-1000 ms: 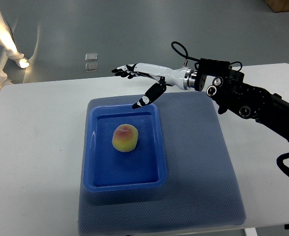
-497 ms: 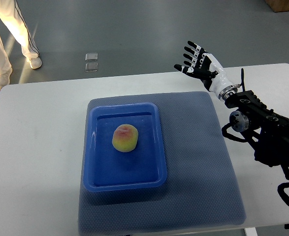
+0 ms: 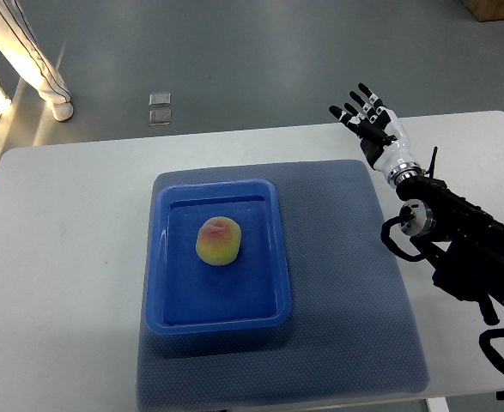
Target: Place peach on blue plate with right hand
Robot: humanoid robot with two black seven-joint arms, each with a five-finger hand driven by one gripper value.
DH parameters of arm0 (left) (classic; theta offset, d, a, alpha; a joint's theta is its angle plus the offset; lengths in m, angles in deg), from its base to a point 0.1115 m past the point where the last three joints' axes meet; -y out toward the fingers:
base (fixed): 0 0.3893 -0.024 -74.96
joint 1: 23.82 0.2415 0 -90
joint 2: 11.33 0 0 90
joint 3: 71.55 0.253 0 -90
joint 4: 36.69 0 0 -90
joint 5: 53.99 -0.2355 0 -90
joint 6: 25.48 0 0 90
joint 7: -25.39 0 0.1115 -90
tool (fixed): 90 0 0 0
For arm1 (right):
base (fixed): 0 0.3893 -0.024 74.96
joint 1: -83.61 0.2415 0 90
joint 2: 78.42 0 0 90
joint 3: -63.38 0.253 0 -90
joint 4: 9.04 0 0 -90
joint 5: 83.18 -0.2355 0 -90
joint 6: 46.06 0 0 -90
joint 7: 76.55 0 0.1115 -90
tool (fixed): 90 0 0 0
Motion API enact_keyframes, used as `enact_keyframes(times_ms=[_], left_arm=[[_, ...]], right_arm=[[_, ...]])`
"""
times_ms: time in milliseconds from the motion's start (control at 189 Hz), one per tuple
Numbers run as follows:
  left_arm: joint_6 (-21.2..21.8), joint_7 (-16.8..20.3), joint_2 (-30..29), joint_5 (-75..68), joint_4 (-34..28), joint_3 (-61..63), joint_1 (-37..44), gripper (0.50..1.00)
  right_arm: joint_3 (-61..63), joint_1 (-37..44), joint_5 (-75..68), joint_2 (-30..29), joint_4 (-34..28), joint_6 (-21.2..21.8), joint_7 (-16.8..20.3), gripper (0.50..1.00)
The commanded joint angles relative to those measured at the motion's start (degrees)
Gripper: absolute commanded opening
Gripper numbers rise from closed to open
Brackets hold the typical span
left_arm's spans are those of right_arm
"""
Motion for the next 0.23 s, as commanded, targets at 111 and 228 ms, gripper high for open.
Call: enact_keyframes(times_ms=[111,228], left_arm=[[0.0,0.0,0.0,0.0,0.0,0.0,0.0,1.0],[0.0,0.0,0.0,0.0,0.0,0.0,0.0,1.0]], right_arm=[[0.01,-0.1,-0.08,-0.26,0.01,-0.12,-1.72,0.93],[0.09,-0.8,-0.08,-0.53,0.01,-0.12,-1.72,0.93]])
